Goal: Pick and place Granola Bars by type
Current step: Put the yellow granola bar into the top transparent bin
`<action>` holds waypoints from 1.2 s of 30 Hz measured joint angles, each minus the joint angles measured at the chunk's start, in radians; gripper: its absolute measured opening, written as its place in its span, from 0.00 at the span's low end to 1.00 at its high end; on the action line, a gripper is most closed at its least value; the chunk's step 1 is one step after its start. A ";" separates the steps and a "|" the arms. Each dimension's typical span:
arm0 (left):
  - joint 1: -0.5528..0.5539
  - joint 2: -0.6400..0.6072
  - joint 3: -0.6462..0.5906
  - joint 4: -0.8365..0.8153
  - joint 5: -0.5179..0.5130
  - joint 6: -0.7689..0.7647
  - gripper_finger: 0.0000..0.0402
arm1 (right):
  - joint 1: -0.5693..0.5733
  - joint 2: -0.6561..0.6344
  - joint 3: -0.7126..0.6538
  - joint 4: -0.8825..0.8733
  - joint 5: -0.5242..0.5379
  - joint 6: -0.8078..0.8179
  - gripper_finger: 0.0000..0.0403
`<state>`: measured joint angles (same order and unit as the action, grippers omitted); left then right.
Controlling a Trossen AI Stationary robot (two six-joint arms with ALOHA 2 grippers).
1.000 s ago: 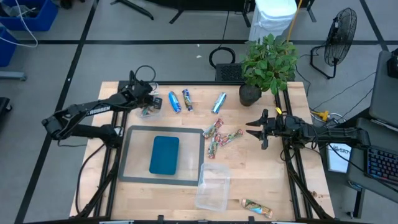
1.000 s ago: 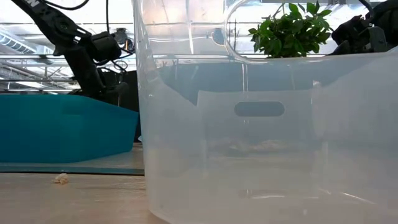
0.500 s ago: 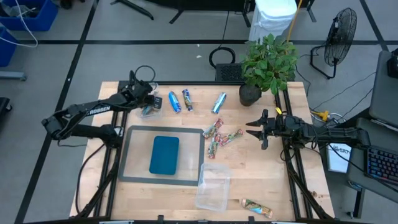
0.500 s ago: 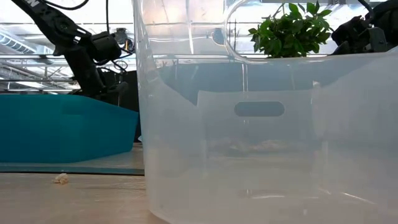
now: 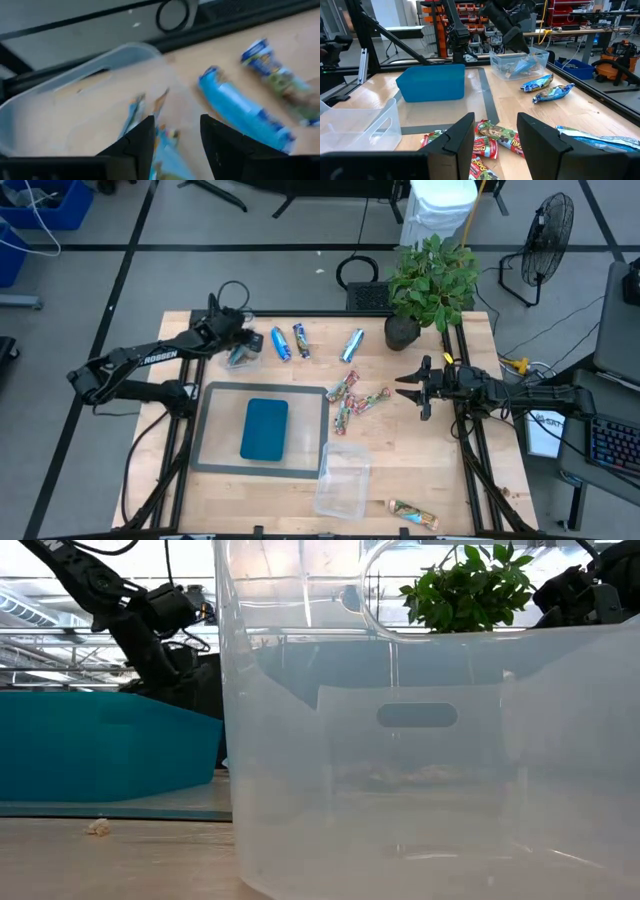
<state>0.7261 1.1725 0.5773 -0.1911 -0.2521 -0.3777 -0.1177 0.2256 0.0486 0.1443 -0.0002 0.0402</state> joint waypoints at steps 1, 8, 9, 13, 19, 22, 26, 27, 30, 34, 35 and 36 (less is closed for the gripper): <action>0.000 0.000 0.000 0.024 0.019 -0.002 0.41 | 0.000 0.000 0.000 0.000 0.000 0.000 0.35; -0.009 0.000 0.000 0.144 0.208 0.066 0.40 | 0.000 0.000 0.000 0.000 0.000 0.000 0.35; -0.016 0.000 0.000 0.166 0.255 0.088 0.39 | 0.000 0.000 0.000 -0.002 0.000 0.000 0.35; -0.078 0.000 0.000 0.279 0.512 0.185 0.36 | 0.000 0.000 0.000 -0.008 0.000 0.000 0.35; -0.237 0.000 0.000 0.376 0.793 0.256 0.32 | 0.000 0.000 0.000 -0.008 0.000 0.000 0.35; -0.345 0.000 0.000 0.410 0.813 0.300 0.30 | 0.000 0.000 0.000 -0.008 0.000 0.000 0.35; -0.486 0.000 0.000 0.452 0.775 0.359 0.28 | 0.000 0.001 0.000 -0.040 -0.058 0.066 0.35; -0.515 0.000 0.000 0.459 0.769 0.372 0.28 | 0.003 0.005 0.000 -0.043 -0.138 0.090 0.35; -0.586 0.000 0.000 0.469 0.726 0.398 0.28 | 0.025 0.022 0.000 0.004 -0.452 0.197 0.35; -0.631 0.000 0.000 0.457 0.629 0.410 0.28 | 0.121 0.049 0.000 0.136 -0.605 0.397 0.32; -0.636 0.000 0.000 0.453 0.603 0.410 0.28 | 0.158 0.059 0.000 0.149 -0.604 0.432 0.30; -0.637 0.000 0.000 0.449 0.577 0.411 0.28 | 0.197 0.071 0.000 0.159 -0.597 0.462 0.27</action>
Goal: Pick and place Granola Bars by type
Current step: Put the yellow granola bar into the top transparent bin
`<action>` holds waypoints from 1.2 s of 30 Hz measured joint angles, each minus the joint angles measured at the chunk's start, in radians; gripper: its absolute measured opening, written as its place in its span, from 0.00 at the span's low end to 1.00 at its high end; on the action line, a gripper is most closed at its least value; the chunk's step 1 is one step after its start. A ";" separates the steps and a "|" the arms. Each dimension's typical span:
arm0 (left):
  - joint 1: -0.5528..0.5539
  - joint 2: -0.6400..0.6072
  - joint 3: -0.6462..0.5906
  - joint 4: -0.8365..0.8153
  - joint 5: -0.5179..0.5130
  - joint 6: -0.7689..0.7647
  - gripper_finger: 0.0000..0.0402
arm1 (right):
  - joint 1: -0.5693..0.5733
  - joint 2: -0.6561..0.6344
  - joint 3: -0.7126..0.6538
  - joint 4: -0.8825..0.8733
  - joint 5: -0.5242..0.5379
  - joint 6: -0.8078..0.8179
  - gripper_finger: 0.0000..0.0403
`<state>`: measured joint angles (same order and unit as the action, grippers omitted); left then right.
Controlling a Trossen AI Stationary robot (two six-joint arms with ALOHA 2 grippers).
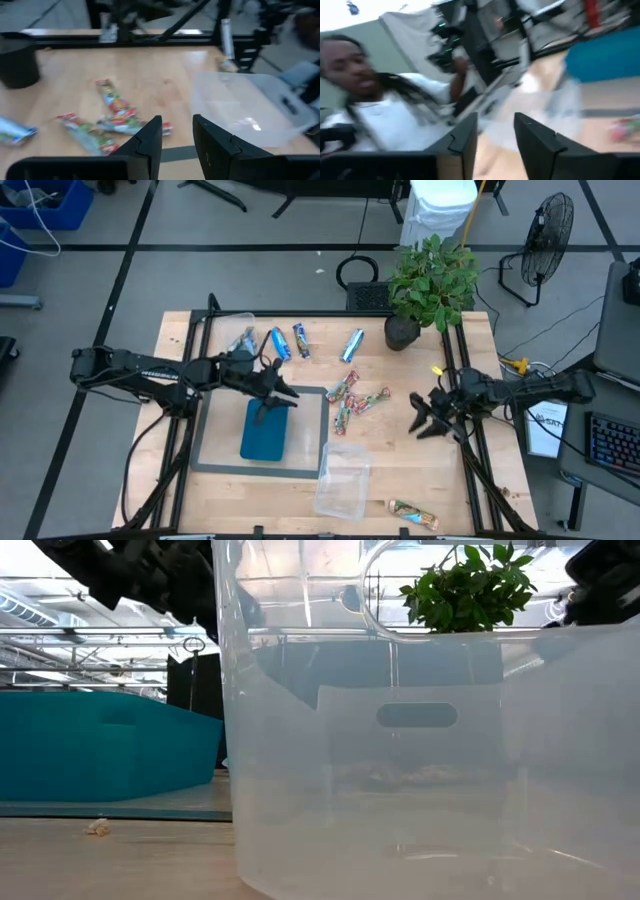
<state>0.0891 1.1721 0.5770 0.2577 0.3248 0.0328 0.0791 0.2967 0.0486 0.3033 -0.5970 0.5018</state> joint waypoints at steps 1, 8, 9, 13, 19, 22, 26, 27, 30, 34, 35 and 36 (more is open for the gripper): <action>0.000 0.000 0.000 -0.002 -0.022 0.003 0.28 | 0.042 0.014 0.000 0.013 0.019 0.027 0.23; 0.000 0.000 0.000 -0.002 -0.125 0.018 0.28 | 0.384 0.208 0.050 0.011 0.313 0.073 0.02; 0.001 0.000 0.000 -0.002 -0.130 0.018 0.28 | 0.432 0.250 0.073 0.013 0.360 0.071 0.01; 0.001 0.000 0.000 -0.001 -0.153 0.017 0.28 | 0.588 0.446 0.187 0.001 0.502 0.125 0.00; 0.001 0.000 0.000 0.007 -0.155 0.016 0.28 | 0.710 0.773 0.421 -0.121 0.527 0.229 0.00; 0.001 0.000 0.000 0.010 -0.158 0.016 0.28 | 0.724 0.925 0.505 -0.158 0.452 0.294 0.00; 0.001 0.000 0.000 0.033 -0.161 0.015 0.28 | 0.718 1.086 0.570 -0.145 0.308 0.381 0.00; 0.001 0.000 0.000 0.037 -0.161 0.012 0.28 | 0.714 1.121 0.577 -0.150 0.279 0.403 0.00; 0.001 0.000 0.000 0.037 -0.161 -0.015 0.28 | 0.712 1.199 0.585 -0.141 0.245 0.471 0.00; 0.001 0.000 0.000 0.031 -0.161 -0.039 0.28 | 0.727 1.273 0.589 -0.032 0.225 0.540 0.00; 0.001 0.000 0.000 0.032 -0.161 -0.042 0.28 | 0.731 1.290 0.589 0.004 0.224 0.558 0.00; 0.001 0.000 0.000 0.032 -0.160 -0.042 0.28 | 0.734 1.304 0.589 0.037 0.220 0.571 0.00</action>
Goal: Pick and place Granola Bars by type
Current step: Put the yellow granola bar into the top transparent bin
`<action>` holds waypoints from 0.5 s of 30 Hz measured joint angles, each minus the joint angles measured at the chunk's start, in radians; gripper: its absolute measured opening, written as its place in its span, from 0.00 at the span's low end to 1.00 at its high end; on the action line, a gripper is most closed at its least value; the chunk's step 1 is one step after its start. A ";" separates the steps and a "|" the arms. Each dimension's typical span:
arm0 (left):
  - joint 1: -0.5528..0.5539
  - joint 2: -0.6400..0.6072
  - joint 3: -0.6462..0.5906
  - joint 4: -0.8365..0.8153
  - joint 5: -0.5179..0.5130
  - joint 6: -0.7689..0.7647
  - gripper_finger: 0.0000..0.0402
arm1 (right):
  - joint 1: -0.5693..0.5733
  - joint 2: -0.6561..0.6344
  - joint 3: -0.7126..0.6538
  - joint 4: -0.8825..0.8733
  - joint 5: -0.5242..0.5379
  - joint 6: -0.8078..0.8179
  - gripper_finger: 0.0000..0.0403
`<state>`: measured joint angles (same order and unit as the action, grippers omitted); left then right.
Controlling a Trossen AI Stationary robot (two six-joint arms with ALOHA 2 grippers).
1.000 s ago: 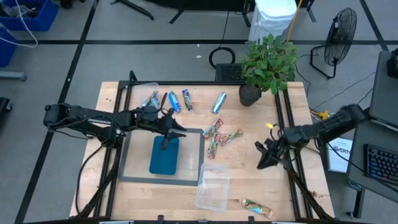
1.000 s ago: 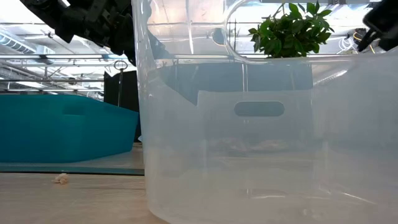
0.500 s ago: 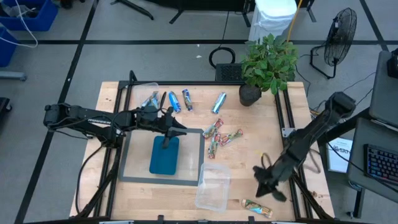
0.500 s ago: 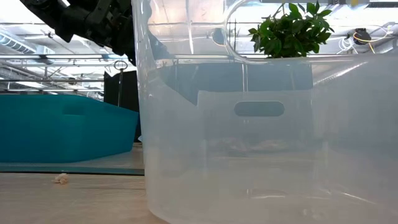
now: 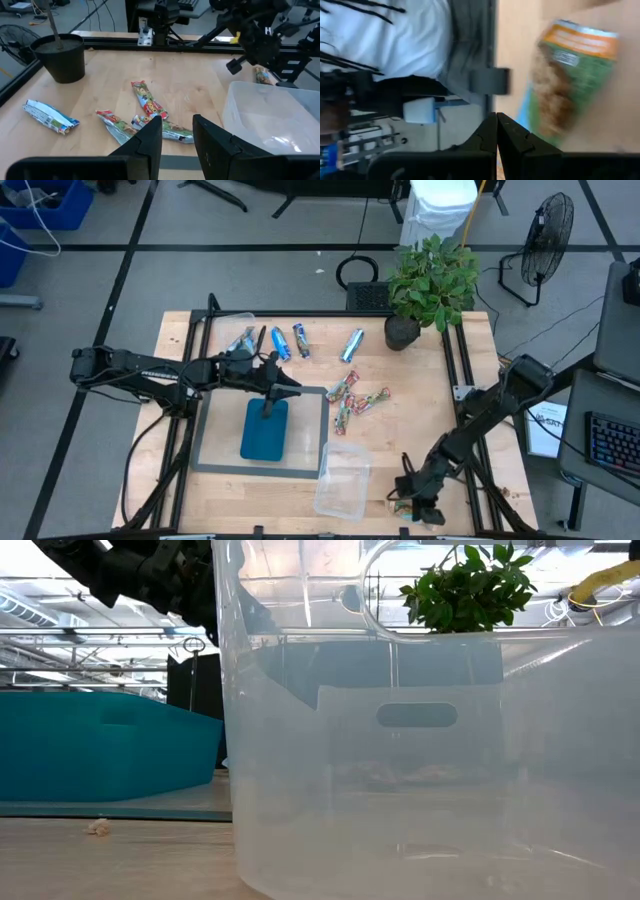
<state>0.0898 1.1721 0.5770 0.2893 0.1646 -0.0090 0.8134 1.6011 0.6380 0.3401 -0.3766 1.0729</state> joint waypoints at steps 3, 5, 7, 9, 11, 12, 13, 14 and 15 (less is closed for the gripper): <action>0.000 0.000 0.000 0.004 0.000 0.000 0.28 | 0.007 0.030 0.000 0.065 -0.015 0.028 0.00; 0.000 0.000 0.000 0.004 0.000 0.000 0.28 | 0.007 0.044 0.000 0.067 -0.020 0.041 0.00; 0.000 0.000 0.000 0.001 0.000 0.000 0.28 | 0.007 0.059 0.000 0.065 -0.022 0.049 0.00; 0.000 0.000 0.000 -0.001 0.000 0.000 0.28 | 0.007 0.071 0.000 0.045 -0.022 0.048 0.00; 0.000 0.000 0.000 -0.001 0.000 0.003 0.28 | 0.007 0.081 0.000 0.017 -0.017 0.044 0.00; 0.000 0.000 0.000 -0.001 0.000 0.004 0.28 | 0.007 0.081 0.002 -0.006 -0.013 0.035 0.00; 0.000 0.000 0.000 -0.001 0.000 0.005 0.28 | 0.006 0.080 0.002 -0.033 0.000 0.026 0.00; 0.000 0.000 0.000 0.000 0.000 0.008 0.28 | 0.003 0.079 0.003 -0.062 0.014 0.013 0.00; 0.000 0.000 0.000 0.000 0.000 0.011 0.28 | -0.001 0.075 0.004 -0.093 0.029 -0.001 0.00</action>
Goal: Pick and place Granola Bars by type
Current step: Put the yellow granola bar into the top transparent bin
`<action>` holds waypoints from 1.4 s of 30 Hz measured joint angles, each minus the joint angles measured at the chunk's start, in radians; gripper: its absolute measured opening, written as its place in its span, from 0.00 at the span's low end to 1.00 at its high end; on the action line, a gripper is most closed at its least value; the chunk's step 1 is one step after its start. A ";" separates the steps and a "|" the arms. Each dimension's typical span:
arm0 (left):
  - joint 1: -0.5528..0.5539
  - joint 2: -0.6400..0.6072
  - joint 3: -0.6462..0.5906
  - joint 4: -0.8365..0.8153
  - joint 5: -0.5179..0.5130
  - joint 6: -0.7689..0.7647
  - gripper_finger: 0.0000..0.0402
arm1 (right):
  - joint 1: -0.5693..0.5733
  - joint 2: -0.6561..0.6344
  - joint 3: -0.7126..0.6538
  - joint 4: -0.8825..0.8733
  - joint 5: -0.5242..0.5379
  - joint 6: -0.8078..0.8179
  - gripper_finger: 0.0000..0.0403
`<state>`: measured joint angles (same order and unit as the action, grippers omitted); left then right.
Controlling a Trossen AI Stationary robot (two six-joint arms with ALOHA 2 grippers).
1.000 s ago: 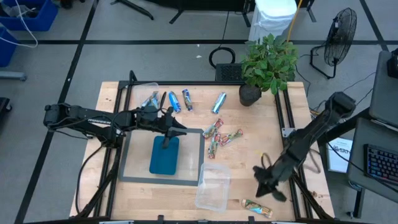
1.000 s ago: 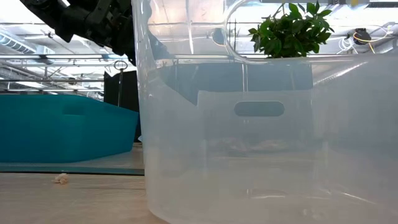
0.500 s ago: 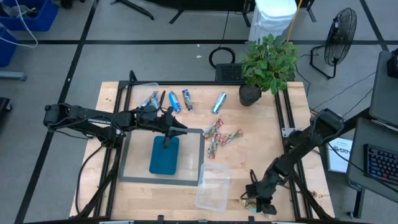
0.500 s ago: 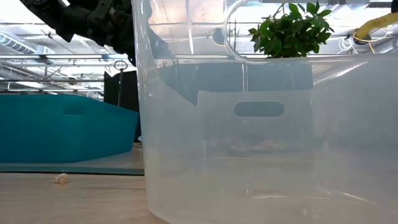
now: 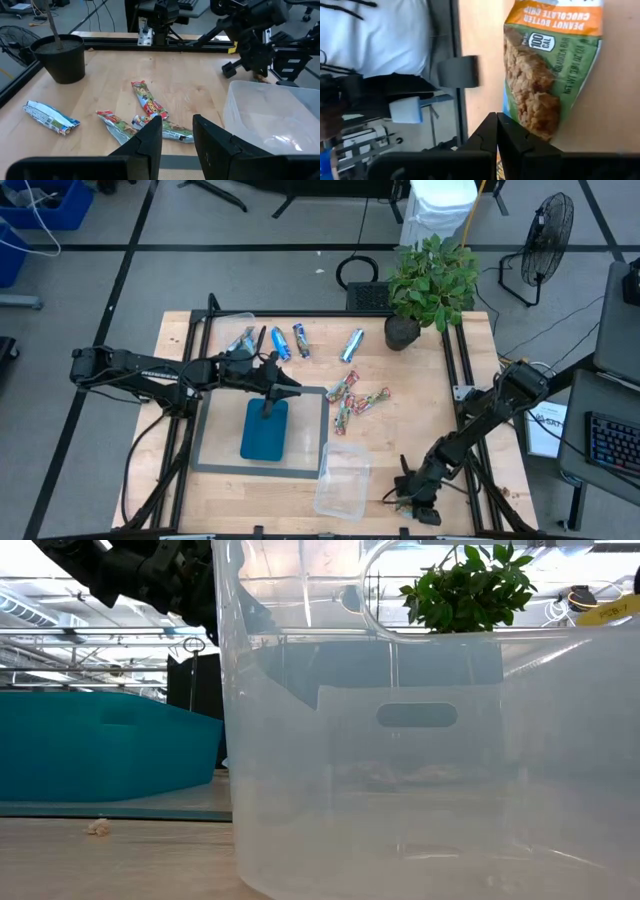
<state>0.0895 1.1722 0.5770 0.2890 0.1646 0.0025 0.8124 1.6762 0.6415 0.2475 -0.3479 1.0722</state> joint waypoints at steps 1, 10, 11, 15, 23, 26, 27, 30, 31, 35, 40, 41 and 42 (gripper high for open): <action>0.000 0.000 0.000 0.000 0.000 0.000 0.28 | -0.003 -0.006 0.000 -0.032 0.017 -0.017 0.00; 0.000 0.000 0.000 0.000 -0.009 0.003 0.28 | -0.104 -0.138 -0.003 -0.286 0.272 -0.279 0.00; 0.000 0.000 0.000 0.000 -0.009 0.003 0.28 | -0.115 -0.159 -0.004 -0.324 0.307 -0.305 0.00; 0.000 0.000 0.000 0.000 -0.009 0.003 0.28 | -0.156 -0.246 -0.005 -0.519 0.472 -0.378 0.00; 0.000 0.000 0.000 -0.010 -0.009 0.002 0.28 | -0.198 -0.379 -0.007 -0.625 0.665 -0.479 0.00; 0.000 0.000 0.000 -0.016 -0.010 0.003 0.28 | -0.202 -0.409 -0.006 -0.559 0.723 -0.565 0.00; 0.000 0.000 0.000 -0.017 -0.010 0.008 0.28 | -0.209 -0.413 -0.006 -0.548 0.739 -0.581 0.00; 0.000 0.000 0.000 -0.023 -0.010 0.024 0.28 | -0.246 -0.413 -0.006 -0.540 0.765 -0.604 0.02; 0.000 0.000 0.000 -0.026 -0.010 0.026 0.28 | -0.260 -0.408 -0.006 -0.539 0.761 -0.606 0.04; 0.000 0.000 0.000 -0.032 -0.010 0.027 0.28 | -0.316 -0.382 -0.005 -0.546 0.693 -0.606 0.18; 0.000 0.000 0.000 -0.034 -0.010 0.028 0.28 | -0.356 -0.358 -0.005 -0.543 0.657 -0.609 0.41; 0.000 0.000 0.000 -0.036 -0.010 0.029 0.28 | -0.361 -0.355 -0.005 -0.539 0.658 -0.609 0.45; 0.000 0.000 0.000 -0.038 -0.010 0.030 0.28 | -0.362 -0.353 -0.005 -0.542 0.658 -0.609 0.48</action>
<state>0.0891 1.1721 0.5770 0.2508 0.1543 0.0321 0.4500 1.3233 0.6369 -0.2948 0.3099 0.4629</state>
